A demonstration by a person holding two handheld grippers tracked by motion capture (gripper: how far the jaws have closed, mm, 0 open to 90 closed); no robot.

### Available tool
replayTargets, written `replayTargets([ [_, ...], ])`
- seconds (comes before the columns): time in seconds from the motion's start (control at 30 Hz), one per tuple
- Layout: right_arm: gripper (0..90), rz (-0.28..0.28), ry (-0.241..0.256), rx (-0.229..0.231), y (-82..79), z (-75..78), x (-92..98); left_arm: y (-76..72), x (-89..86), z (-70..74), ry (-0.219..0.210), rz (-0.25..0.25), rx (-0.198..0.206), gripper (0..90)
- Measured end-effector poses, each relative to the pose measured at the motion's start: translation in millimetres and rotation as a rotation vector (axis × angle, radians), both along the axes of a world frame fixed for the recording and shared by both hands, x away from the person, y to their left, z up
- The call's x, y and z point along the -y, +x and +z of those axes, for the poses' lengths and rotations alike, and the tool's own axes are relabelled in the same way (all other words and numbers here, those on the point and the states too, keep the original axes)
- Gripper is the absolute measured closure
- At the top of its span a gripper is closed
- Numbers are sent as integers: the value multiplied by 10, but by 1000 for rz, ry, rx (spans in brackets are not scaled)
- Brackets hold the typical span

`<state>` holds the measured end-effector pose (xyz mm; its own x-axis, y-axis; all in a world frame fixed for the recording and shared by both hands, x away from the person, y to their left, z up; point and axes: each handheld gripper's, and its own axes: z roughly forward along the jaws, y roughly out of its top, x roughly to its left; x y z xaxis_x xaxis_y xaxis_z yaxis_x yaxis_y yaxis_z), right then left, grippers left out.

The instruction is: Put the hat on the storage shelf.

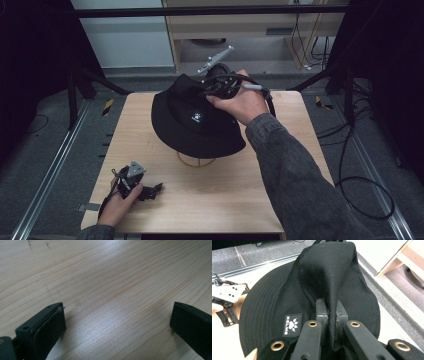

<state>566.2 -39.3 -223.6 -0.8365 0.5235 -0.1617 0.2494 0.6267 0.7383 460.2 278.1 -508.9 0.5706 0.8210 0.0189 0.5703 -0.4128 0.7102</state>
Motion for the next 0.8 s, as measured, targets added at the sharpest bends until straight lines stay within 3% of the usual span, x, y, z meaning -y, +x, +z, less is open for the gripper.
replayTargets([
  [0.8, 857, 8, -6, -8, 48, -65, -127, 0, 0, 0, 0, 1, 1, 0],
])
